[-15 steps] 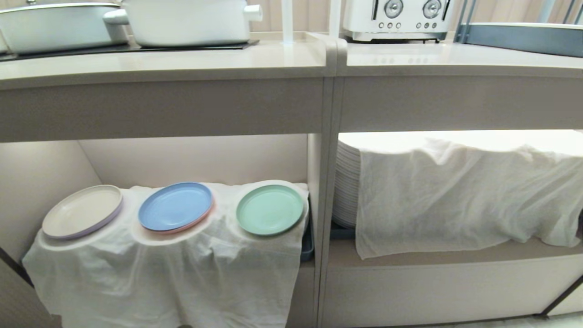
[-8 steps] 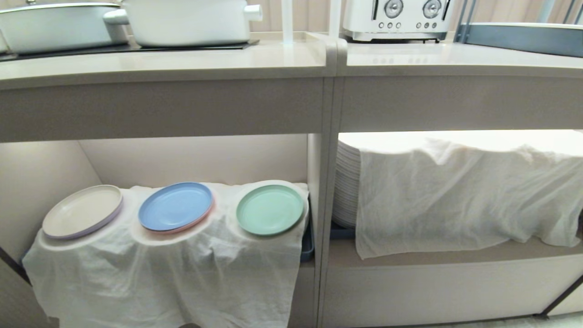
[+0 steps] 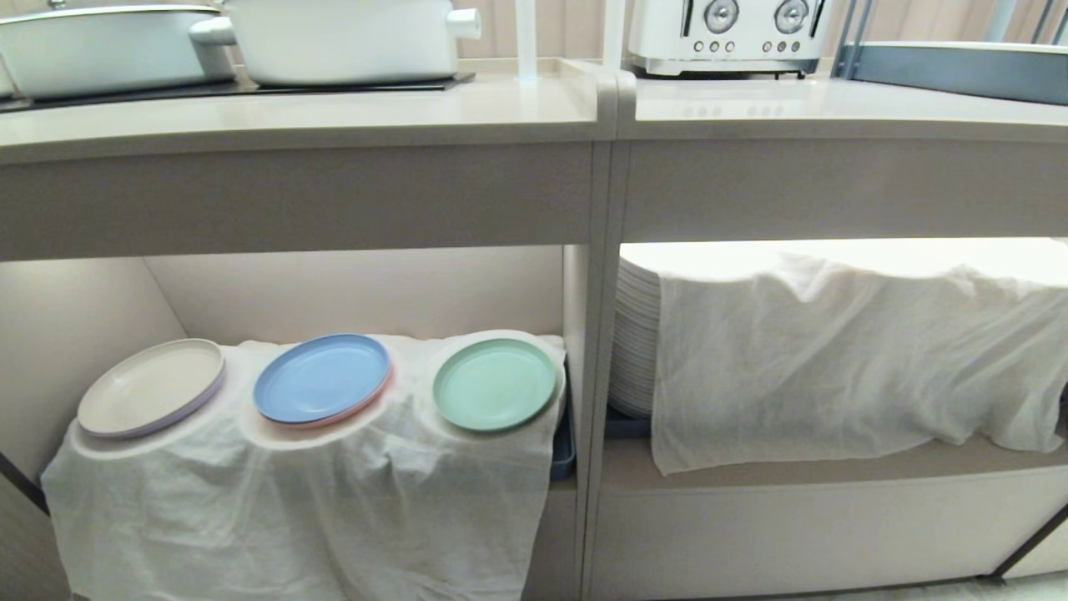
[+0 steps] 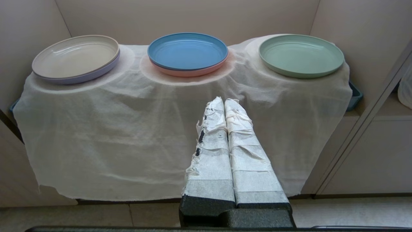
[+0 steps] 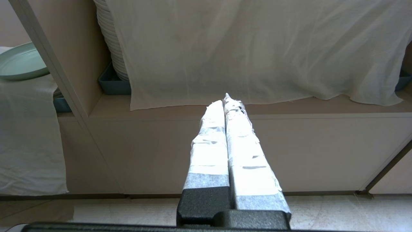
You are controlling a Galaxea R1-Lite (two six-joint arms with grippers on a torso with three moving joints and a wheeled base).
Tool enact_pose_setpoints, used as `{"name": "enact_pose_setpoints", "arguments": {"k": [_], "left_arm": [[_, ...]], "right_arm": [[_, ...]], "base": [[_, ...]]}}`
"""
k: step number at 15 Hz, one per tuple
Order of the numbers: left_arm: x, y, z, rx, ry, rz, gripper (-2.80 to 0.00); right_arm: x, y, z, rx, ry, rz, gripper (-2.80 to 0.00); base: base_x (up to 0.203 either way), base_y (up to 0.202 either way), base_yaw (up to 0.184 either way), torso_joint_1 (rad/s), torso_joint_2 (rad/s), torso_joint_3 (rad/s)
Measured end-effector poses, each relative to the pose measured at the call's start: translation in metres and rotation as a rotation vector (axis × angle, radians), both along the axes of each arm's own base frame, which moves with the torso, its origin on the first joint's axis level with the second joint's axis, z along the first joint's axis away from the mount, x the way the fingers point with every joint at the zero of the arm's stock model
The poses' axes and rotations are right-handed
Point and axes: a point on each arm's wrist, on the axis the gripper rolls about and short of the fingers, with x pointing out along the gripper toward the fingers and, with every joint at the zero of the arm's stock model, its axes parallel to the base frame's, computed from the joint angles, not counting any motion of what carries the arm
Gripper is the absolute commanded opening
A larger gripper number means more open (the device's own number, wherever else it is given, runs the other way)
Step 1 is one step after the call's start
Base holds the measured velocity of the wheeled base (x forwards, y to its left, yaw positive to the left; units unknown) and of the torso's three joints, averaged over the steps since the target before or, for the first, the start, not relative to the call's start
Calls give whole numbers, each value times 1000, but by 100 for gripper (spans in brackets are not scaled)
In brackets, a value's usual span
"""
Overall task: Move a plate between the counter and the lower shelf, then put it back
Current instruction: Pick up the plate in the cupboard
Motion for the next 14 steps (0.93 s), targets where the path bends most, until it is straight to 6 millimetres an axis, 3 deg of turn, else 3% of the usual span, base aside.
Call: {"name": "enact_pose_setpoints", "arguments": {"k": [9, 14], "left_arm": [[0, 0, 2, 76, -17, -20, -280], [-9, -4, 22, 64, -38, -172, -280]], "right_arm": [[0, 0, 0, 0, 0, 0, -280], [0, 0, 0, 0, -1, 0, -280]], "base": [[0, 0, 0, 0, 0, 0], [0, 0, 0, 0, 0, 0]]}}
